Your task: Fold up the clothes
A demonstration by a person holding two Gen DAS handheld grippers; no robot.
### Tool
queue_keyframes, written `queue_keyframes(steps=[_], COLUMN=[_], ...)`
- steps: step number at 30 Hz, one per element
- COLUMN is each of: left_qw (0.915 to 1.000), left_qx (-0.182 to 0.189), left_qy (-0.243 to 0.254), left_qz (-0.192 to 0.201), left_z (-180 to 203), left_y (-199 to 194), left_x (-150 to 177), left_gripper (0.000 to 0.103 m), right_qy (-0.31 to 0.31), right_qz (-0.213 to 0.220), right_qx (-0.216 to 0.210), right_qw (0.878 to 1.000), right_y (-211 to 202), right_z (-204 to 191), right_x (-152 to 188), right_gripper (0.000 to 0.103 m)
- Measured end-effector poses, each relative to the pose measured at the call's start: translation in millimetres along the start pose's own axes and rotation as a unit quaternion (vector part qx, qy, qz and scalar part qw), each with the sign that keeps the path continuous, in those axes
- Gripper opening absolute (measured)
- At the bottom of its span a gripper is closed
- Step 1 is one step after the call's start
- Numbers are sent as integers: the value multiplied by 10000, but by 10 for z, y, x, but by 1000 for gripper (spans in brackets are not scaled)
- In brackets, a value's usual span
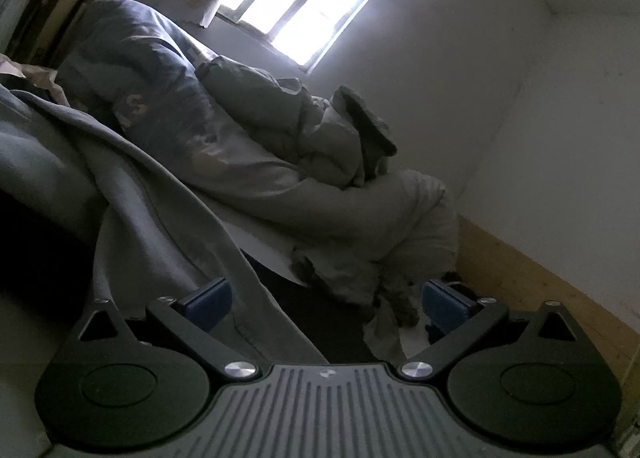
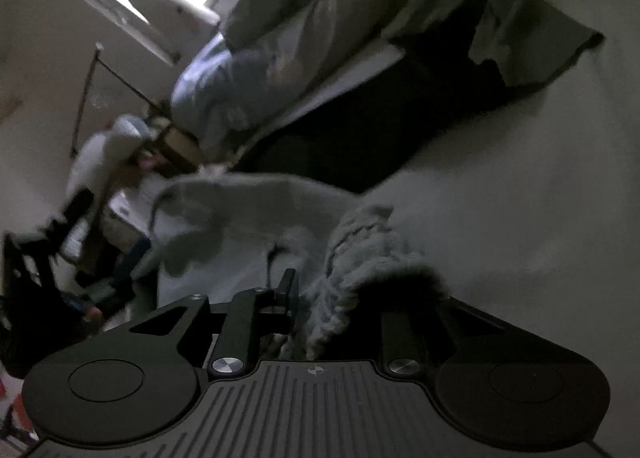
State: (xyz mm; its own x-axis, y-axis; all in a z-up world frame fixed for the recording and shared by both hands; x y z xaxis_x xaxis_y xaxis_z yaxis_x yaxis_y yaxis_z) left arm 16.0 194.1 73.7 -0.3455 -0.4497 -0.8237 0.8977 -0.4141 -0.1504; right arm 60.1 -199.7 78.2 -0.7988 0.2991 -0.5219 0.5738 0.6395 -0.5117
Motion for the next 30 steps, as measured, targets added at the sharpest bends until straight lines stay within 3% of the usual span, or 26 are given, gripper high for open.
queue_keyframes(steps=[3, 15, 22, 30], left_qw=[10000, 9988, 9965, 9934], left_qx=[-17, -134, -149, -195], left_qy=[-49, -259, -464, -745], left_qz=[24, 381, 677, 848], left_z=[-23, -112, -152, -194], left_y=[-1, -85, -109, 52], left_x=[-10, -149, -240, -298], left_gripper=[103, 103, 103, 103], right_qy=[-142, -223, -451, -733], right_qz=[72, 1460, 2411, 2784], right_qx=[110, -299, -279, -225], right_qw=[9998, 9886, 9691, 9574], right_y=[-19, -645, -984, -896], right_z=[-73, -364, -449, -604], right_x=[32, -396, -1023, -1755], right_gripper=[16, 11, 9, 9])
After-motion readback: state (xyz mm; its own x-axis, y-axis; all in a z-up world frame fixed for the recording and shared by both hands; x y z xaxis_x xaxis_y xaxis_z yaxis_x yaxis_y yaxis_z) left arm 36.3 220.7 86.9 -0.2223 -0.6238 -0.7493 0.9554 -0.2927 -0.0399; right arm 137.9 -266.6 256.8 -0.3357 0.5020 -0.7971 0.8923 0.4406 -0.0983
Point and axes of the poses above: each gripper's, at about its wrist camera, not at the fingertips, and y roughly the way its jaws point, z to its right, x to its underside, the point moved 1 cm from there along y, roughly the way its jaws point
